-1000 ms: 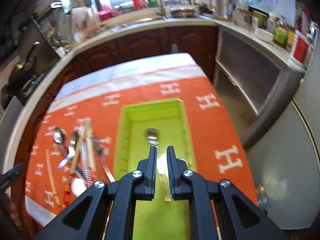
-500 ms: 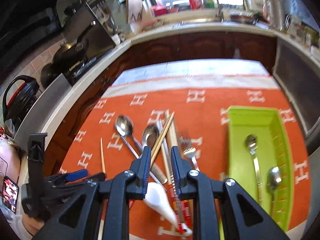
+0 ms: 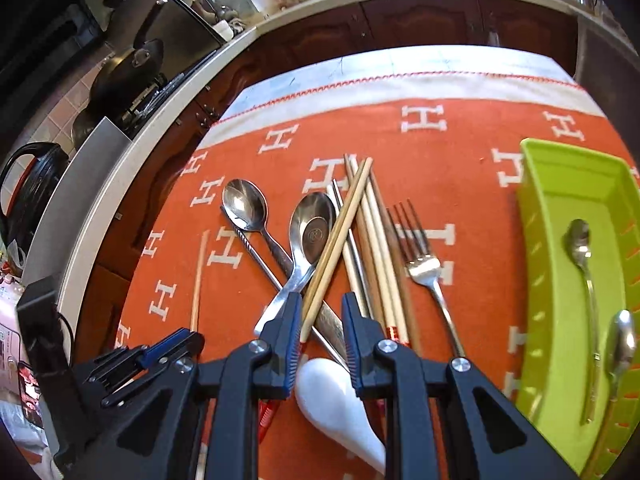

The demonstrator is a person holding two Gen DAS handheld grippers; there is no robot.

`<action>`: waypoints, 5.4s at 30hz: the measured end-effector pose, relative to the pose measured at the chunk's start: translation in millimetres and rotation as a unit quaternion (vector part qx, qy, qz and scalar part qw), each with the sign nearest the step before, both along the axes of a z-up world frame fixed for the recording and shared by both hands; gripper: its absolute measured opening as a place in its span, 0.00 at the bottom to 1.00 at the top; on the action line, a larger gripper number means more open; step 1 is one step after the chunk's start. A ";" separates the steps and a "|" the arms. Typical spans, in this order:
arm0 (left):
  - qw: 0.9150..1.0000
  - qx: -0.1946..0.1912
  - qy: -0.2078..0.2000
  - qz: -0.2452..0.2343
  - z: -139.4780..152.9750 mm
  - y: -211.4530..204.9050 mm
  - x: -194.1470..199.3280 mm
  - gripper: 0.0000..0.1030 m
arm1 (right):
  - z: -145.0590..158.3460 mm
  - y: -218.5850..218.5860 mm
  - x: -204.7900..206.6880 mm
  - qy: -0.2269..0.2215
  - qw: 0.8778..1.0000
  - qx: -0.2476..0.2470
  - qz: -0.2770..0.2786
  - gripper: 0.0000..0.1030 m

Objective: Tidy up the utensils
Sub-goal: 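Grasp a wooden chopstick with the left gripper while the right gripper grasps another chopstick, then carry both chopsticks into the green tray and open both grippers, then move both open grippers back over the utensil pile, then lower the right gripper onto a wooden chopstick and close it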

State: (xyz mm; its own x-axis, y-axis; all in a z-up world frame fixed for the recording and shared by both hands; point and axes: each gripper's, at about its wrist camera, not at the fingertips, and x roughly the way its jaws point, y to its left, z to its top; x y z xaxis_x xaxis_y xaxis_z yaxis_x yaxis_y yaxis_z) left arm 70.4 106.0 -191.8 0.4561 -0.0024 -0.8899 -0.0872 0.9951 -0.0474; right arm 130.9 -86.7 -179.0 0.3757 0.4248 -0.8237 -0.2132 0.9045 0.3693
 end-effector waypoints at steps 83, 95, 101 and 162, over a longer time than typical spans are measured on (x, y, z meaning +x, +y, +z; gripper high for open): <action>0.991 -0.052 -0.018 -0.124 107.9 -204.4 17.7 0.71 | 44.5 -176.5 -62.9 0.005 0.990 -0.082 -0.112 0.07; 0.994 -0.030 -0.058 -0.085 121.6 -181.6 12.7 0.79 | 51.5 -170.3 -63.2 -0.005 0.988 -0.087 -0.127 0.23; 0.993 -0.008 -0.092 -0.069 133.2 -167.9 6.0 0.80 | 57.5 -158.1 -64.0 -0.015 0.987 -0.097 -0.124 0.30; 0.996 -0.038 -0.034 0.076 46.2 49.5 1.6 0.81 | -9.0 27.7 32.8 0.042 0.997 -0.067 0.011 0.30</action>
